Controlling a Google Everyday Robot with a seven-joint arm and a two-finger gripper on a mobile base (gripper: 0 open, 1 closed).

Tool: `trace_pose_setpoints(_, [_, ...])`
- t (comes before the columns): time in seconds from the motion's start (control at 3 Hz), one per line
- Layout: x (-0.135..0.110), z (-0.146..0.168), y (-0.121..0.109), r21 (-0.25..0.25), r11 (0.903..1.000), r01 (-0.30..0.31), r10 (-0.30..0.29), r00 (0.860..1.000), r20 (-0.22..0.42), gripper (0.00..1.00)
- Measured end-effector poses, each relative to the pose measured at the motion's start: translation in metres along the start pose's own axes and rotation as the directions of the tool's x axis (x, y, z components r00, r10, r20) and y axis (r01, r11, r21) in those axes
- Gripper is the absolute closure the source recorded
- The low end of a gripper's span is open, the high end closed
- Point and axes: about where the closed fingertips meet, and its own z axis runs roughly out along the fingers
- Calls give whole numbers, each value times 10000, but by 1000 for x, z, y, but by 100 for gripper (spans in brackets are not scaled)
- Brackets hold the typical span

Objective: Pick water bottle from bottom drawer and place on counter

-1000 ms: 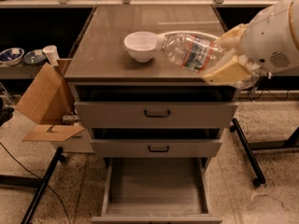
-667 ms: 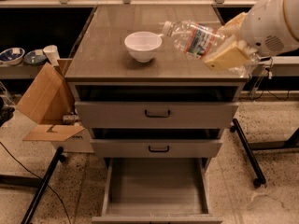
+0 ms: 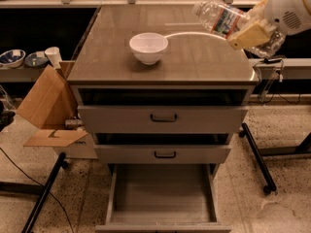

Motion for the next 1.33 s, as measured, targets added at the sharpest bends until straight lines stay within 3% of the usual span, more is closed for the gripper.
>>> trace_pose_setpoints(0.33, [15,3,-36,623,9962,-603,633,9969,-468,100])
trace_pose_setpoints(0.67, [29,16,-69,1200,9843,-1295,1399,9867,-822,100])
trace_pose_setpoints(1.0, [35,26,-85,1457,9746,-1699,1848,9782,-950,100])
trace_pose_setpoints(1.33, [23,35,-80,1350,9751,-1758,1864,9799,-703,100])
